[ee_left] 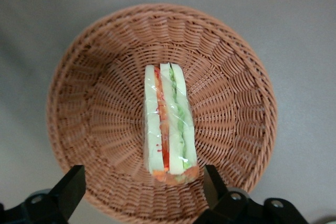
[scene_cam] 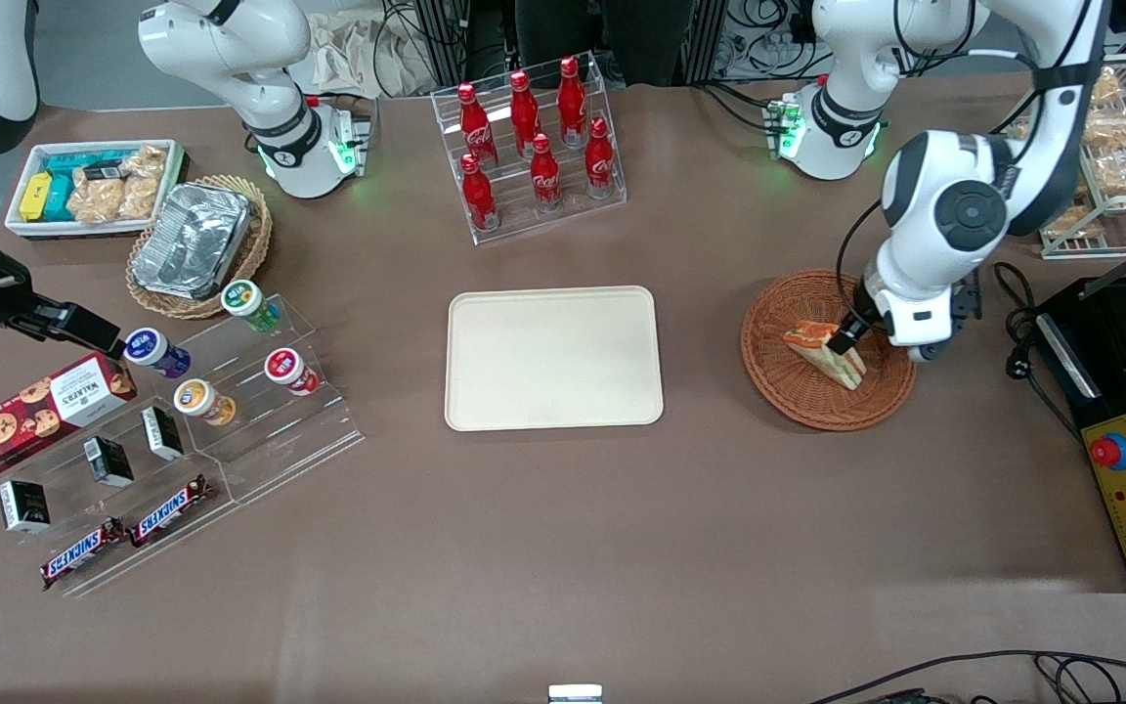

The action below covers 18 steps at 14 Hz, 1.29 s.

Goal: Place sandwich from basket to tray
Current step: 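Lower the open left gripper around the sandwich and close on it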

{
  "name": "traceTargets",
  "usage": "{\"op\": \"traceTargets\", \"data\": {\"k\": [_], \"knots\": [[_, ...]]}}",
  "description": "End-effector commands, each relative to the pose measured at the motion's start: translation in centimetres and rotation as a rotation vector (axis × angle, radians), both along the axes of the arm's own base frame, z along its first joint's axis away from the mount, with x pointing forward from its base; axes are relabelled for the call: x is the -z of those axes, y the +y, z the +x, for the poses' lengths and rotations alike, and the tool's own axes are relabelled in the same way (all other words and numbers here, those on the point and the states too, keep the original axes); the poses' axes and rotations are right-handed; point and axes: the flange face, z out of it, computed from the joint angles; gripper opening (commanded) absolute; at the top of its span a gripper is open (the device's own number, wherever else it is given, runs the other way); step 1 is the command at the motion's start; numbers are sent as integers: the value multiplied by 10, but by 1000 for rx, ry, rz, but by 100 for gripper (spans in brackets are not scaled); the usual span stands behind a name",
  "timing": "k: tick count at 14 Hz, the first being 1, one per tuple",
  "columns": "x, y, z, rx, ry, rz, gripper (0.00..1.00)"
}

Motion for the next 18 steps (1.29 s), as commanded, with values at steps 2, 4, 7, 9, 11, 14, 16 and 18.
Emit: {"op": "traceTargets", "data": {"k": [2, 4, 7, 9, 11, 14, 16, 18], "knots": [[31, 2, -22, -19, -66, -20, 100], [42, 0, -20, -13, -71, -26, 100], [46, 0, -22, -9, -71, -26, 100], [39, 0, -20, -4, -80, -27, 100], [19, 0, -17, 2, -70, -18, 100], [-25, -4, 6, 1, 20, 12, 100], [-62, -15, 26, 9, 39, 20, 100], [-96, -24, 41, 4, 18, 17, 100]]}}
